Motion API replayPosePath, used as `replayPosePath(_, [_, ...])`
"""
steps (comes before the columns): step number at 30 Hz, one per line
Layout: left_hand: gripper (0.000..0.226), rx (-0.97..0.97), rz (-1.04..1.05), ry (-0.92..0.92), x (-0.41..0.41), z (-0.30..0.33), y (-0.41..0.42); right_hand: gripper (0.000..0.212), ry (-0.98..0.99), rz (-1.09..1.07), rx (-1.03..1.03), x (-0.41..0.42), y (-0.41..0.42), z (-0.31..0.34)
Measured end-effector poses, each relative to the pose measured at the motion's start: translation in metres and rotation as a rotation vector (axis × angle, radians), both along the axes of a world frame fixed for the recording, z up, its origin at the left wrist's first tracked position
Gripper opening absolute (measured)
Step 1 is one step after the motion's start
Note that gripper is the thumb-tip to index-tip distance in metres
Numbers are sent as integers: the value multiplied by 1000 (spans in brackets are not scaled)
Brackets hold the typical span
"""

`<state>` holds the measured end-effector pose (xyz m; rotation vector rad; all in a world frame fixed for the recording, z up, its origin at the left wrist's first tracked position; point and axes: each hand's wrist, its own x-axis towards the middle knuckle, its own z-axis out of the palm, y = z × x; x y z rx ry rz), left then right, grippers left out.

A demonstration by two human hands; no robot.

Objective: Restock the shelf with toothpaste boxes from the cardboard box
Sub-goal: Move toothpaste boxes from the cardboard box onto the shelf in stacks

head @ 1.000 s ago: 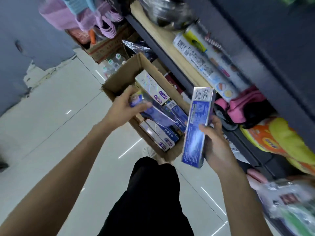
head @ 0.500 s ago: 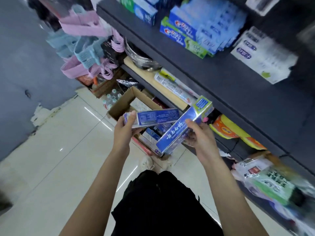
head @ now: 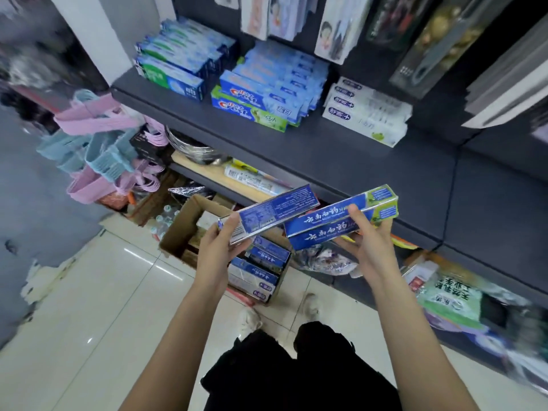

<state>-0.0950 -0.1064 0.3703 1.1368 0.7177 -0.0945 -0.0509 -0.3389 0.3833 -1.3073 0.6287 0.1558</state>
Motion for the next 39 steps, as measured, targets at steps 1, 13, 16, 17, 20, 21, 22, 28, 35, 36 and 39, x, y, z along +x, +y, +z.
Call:
replayPosePath(1, [36, 6, -2, -10, 3, 3, -8, 48, -16, -29, 17, 2, -11, 1])
replayPosePath(13, [11, 62, 43, -98, 52, 8, -151, 48, -133, -317, -38, 50, -206, -15])
replayPosePath(16, [13, 53, 56, -107, 63, 3, -181, 44, -106, -506, 109, 86, -242, -23])
replayPosePath(17, [12, 60, 59, -111, 66, 2, -190, 46, -95, -563, 153, 101, -251, -27])
replayPosePath(20, [12, 109, 68, -133, 77, -2, -210, 52, -96, -670, 180, 150, -267, -38])
replayPosePath(21, [14, 123, 64, -138, 80, -4, -215, 55, -94, -698, 179, 166, -271, -42])
replayPosePath(22, [17, 134, 57, -146, 82, -5, -219, 54, -86, -712, 171, 181, -273, -45])
replayPosePath(28, [19, 201, 33, -154, 92, -5, -231, 53, 149, -362, -284, 233, -284, -66])
replayPosePath(35, [22, 206, 16, -136, 96, -5, -234, 71, -66, -276, 14, 224, -281, -68])
replayPosePath(36, [21, 205, -5, -137, 97, -4, -235, 73, -100, -244, 19, 211, -277, -62])
replayPosePath(39, [15, 234, -106, -162, 100, -2, -240, 64, -188, -90, -268, 157, -261, -56])
